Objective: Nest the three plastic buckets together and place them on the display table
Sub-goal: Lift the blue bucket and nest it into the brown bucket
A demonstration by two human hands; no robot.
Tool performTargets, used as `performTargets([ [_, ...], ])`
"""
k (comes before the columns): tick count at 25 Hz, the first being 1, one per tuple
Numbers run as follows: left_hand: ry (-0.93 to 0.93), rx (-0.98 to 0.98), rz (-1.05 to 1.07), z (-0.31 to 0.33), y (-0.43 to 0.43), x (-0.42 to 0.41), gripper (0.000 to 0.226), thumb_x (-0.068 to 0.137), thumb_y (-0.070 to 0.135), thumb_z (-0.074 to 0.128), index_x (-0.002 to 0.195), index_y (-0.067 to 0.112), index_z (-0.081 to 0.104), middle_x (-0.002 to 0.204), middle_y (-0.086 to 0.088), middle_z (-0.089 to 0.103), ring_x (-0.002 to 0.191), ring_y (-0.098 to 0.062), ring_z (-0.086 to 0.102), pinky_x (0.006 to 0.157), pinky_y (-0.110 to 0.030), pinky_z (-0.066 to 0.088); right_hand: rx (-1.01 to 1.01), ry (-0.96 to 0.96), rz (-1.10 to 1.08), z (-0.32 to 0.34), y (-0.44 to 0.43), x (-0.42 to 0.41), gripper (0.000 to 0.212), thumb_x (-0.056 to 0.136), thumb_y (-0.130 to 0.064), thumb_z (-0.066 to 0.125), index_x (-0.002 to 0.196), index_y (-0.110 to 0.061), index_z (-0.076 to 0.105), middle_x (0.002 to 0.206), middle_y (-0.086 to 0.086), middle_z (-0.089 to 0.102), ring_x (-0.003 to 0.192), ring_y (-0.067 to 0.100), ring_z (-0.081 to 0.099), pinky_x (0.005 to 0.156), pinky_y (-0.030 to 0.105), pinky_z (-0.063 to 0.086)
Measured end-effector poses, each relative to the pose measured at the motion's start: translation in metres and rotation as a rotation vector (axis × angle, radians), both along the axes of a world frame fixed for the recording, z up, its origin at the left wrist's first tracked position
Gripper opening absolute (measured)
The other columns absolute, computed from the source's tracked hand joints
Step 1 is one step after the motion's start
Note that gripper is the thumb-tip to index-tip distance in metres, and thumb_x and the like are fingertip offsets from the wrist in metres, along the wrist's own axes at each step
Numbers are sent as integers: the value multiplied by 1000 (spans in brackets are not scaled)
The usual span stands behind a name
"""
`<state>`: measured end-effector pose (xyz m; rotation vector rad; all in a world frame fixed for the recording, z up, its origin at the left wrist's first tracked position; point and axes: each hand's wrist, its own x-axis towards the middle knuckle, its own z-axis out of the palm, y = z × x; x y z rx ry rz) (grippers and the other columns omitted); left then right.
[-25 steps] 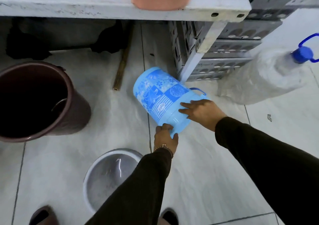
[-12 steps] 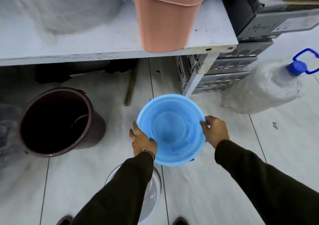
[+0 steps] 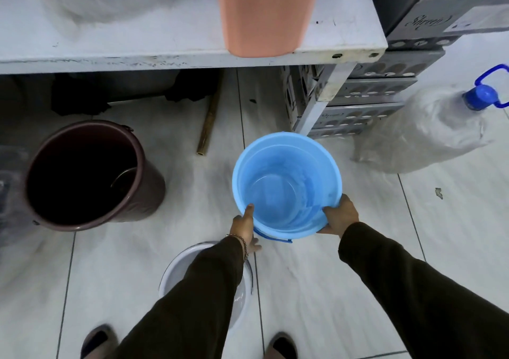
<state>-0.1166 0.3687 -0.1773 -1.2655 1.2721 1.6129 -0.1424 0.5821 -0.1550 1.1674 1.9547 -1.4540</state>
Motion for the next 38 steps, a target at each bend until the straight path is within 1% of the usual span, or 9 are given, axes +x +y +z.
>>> performTargets([
  [4,-31,215,116,15,12,13,97,67,73,67,146,36,26,144,-8,44,118,-43,56,81,-58,55,-107,19,-33,8,3,9,36,88,3,51,120,-14,47,117,14,59,96,43,66,73,57,60],
  [7,154,26,405,32,10,22,98,73,39,81,149,30,19,133,-8,55,103,-28,67,81,-47,60,-163,68,-37,27,-3,20,46,90,4,52,133,-12,45,129,14,54,104,41,64,71,53,61],
  [10,501,-370,593,69,-5,36,55,78,6,78,125,17,50,121,-14,64,76,-8,71,62,-19,58,-198,174,2,66,-24,32,43,92,-1,54,131,-17,47,127,13,59,104,38,67,68,48,63],
  [14,655,-504,697,130,-49,62,30,75,16,84,95,21,63,102,-14,72,89,-25,73,69,-27,61,-214,307,109,129,-70,48,40,95,-7,56,132,-20,47,121,10,63,102,33,69,62,38,63],
  [20,660,-584,888,198,-143,97,28,80,26,79,102,17,65,92,5,74,79,-3,72,70,-21,61,-220,442,303,187,-185,39,43,96,-8,55,123,-41,51,126,4,60,111,25,64,71,49,63],
  [22,659,-624,913,205,-180,104,20,81,27,78,94,24,64,89,8,72,78,-4,71,74,-24,61,-236,448,351,195,-229,34,43,96,-7,54,123,-40,50,126,3,60,111,24,63,72,49,63],
  [26,514,-598,935,196,-258,110,33,74,38,83,74,22,54,70,5,60,70,-15,62,80,-57,59,-240,416,410,193,-310,28,42,96,-4,52,129,-30,47,118,6,62,98,18,68,68,39,64],
  [32,394,-543,908,166,-333,111,36,75,35,82,79,15,53,78,-2,61,76,-22,64,74,-56,61,-180,311,386,153,-383,38,43,96,-3,52,132,-26,47,116,4,60,97,23,66,55,28,62],
  [38,342,-447,676,127,-380,105,22,89,27,70,87,13,52,97,-15,61,85,-29,65,62,-47,61,-173,144,288,113,-411,29,38,92,2,58,124,-18,50,115,9,59,98,35,66,76,58,60],
])
